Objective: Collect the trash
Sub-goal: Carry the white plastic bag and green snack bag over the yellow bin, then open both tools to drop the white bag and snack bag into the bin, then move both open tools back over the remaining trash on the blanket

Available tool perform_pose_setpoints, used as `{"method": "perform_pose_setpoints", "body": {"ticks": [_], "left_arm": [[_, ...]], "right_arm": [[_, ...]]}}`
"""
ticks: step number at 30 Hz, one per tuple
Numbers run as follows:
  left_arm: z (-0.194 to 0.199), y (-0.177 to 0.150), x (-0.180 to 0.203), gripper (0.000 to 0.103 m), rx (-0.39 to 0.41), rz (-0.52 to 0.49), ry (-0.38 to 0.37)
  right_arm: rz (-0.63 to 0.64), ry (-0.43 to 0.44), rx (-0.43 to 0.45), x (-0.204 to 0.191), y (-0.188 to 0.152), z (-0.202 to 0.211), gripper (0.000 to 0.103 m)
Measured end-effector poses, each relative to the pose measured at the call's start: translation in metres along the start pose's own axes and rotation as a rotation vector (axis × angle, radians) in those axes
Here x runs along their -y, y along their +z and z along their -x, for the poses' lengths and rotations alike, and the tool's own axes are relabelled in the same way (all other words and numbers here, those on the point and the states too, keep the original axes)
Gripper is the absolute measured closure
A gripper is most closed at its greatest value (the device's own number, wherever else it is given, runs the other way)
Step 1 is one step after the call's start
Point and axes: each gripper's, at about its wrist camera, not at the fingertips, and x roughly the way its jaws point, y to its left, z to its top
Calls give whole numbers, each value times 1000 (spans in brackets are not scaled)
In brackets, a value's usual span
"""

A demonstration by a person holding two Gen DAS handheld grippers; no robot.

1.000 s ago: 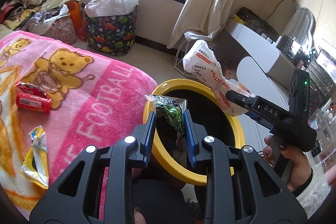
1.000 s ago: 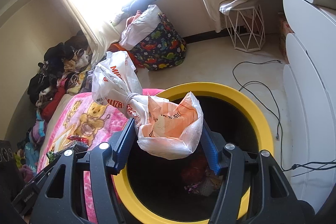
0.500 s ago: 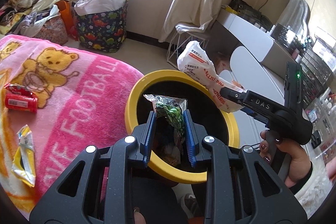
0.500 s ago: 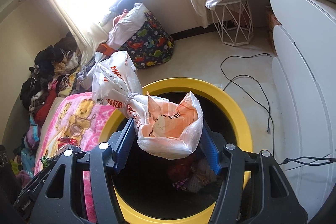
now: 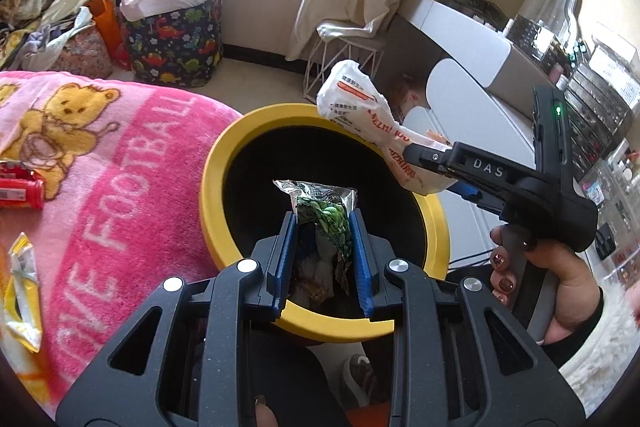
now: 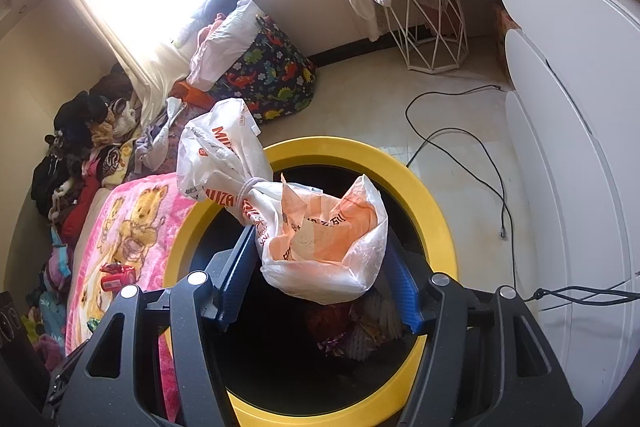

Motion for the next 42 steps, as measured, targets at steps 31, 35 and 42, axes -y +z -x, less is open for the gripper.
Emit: {"method": "perform_pose_setpoints", "body": {"ticks": [31, 35, 42], "left_arm": [[9, 2, -20, 11, 40, 51, 82], [19, 6, -27, 11, 68, 67, 98], [37, 10, -41, 11, 118, 89, 137]], "right_arm": [[24, 37, 43, -14, 1, 7, 20], [58, 55, 54, -24, 0, 10, 20], [106, 88, 69, -42, -2, 15, 20]]}}
